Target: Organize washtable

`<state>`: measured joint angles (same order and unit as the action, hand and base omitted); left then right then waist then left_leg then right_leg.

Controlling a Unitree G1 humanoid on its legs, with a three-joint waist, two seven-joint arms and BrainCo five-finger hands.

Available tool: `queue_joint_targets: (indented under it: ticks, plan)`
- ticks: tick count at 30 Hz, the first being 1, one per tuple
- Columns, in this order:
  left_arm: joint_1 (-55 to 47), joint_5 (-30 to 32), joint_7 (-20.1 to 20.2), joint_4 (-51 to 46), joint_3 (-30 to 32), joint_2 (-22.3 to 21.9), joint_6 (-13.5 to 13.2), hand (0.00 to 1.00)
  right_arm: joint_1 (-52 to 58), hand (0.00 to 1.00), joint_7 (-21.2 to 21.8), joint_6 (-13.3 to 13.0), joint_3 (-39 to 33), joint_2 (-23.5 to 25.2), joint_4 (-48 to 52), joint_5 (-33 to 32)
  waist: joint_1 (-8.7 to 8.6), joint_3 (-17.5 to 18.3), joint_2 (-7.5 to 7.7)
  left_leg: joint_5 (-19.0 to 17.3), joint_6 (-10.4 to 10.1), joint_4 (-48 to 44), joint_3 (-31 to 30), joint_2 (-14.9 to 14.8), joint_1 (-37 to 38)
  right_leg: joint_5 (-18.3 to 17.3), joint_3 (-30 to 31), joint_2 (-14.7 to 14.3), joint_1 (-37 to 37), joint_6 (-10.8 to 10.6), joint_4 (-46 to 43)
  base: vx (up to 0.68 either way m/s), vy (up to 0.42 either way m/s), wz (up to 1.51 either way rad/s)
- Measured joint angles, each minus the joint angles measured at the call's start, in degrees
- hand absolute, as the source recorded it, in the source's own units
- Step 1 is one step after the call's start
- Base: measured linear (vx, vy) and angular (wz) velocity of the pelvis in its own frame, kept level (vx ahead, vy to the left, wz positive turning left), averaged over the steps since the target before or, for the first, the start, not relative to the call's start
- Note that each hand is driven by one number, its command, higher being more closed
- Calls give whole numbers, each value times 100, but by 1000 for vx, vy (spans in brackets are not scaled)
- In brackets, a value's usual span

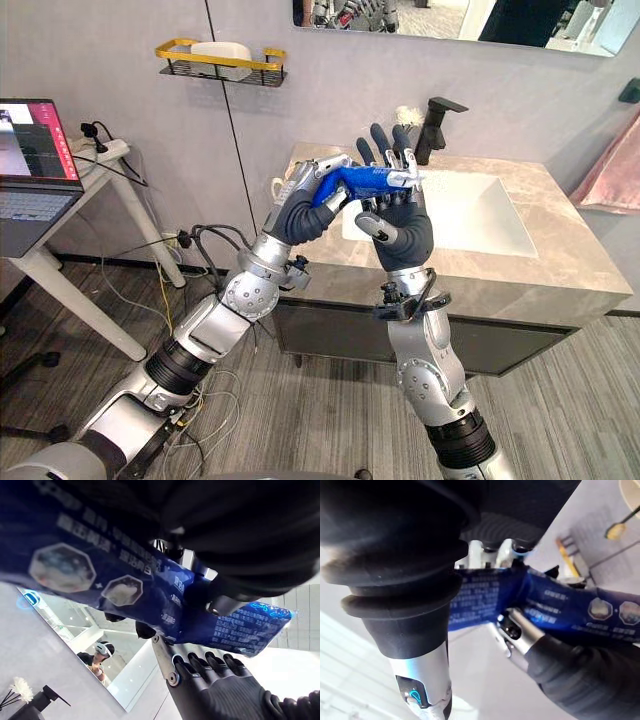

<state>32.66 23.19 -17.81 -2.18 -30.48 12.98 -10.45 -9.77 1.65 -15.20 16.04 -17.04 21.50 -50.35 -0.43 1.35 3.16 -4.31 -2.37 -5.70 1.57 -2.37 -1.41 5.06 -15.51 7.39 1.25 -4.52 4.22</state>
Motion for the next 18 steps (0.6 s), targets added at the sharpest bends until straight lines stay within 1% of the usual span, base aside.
queue_joint_targets:
  ticks: [4,8,9,12,14,16,17,18]
  plan:
    - [1,-1,-4,0,-46,94,-2,100,-3,0,0,-2,83,-195,0,-107,4,18,24,99,15,105,-17,43,8,4,-21,43,-28,-4,-3,-56,1,4]
    - [12,3,-8,-1,-48,97,-3,100,-36,0,-28,-4,87,-206,0,-26,2,58,90,139,18,169,-8,47,8,18,-15,48,-68,-8,-10,-46,-3,0]
    - [17,3,-10,-4,-48,97,-6,100,-83,0,-40,-5,79,-205,-1,60,-4,60,94,139,18,168,-3,46,8,21,-10,47,-71,-8,-10,-23,-3,-5]
    - [175,2,-120,-39,-37,96,-28,100,-518,0,-194,-1,4,-224,-39,765,-8,61,98,139,19,164,31,47,5,35,34,49,-94,-15,-13,-23,1,-5]
    - [217,1,-134,-59,-35,79,-110,100,-689,0,-280,-23,-52,-193,-39,1067,-4,61,98,139,19,165,53,45,3,36,70,48,-109,-16,-16,-4,-1,-6]
    - [217,-1,-176,-70,-26,63,-134,100,-755,0,-316,-27,-83,-174,-39,1299,0,62,99,139,19,171,91,43,0,38,133,47,-134,-19,-18,-1,1,-9]
    - [216,-2,-183,-69,-36,62,-141,100,-792,100,-409,-27,-103,-135,-38,1528,4,62,99,139,19,173,104,45,-11,43,144,49,-151,-26,-18,-2,1,-6]
    - [215,-2,-184,-68,-41,58,-141,100,-805,100,-459,-27,-120,-108,-38,1646,-4,61,100,139,19,176,106,46,-12,43,145,50,-154,-26,-18,-4,0,-4]
